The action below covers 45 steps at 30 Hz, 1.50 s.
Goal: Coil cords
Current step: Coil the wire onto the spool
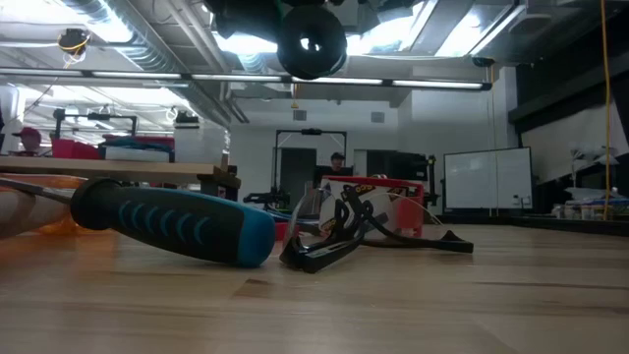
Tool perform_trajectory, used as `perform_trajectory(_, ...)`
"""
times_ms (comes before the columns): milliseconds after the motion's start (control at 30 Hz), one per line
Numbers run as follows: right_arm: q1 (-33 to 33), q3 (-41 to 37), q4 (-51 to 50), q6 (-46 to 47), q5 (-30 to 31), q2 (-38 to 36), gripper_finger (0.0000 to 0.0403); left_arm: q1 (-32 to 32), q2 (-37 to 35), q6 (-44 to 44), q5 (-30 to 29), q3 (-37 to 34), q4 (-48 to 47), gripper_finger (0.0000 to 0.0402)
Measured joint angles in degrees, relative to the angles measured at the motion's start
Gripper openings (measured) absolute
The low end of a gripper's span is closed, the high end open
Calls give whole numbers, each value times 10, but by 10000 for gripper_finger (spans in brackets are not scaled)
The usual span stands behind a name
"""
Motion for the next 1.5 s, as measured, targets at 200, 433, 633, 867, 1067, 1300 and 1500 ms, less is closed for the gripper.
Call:
perform_trajectory(200, 1, 0, 0, 3, -32, 0, 177, 0, 0, 0, -1, 0, 2, 0)
perform_trajectory(433, 27, 0, 4, -7, 0, 0, 177, 1, 0, 1, -1, 0, 0, 0)
perform_trajectory(633, 34, 0, 5, -29, 48, 0, 177, 1, 0, 0, -2, 0, -2, 0)
perform_trajectory(867, 34, 0, 18, -30, 57, 0, 177, 1, 0, 4, -2, 0, 19, 0)
perform_trajectory(1067, 34, 0, 18, -30, 57, 0, 177, 1, 0, 14, 0, 0, 25, 0)
perform_trajectory(1300, 34, 0, 17, -30, 57, 0, 173, 1, 0, 13, 0, 0, 25, 0)
perform_trajectory(1500, 34, 0, 16, -30, 57, 0, 125, 1, 0, 13, 0, 0, 25, 0)
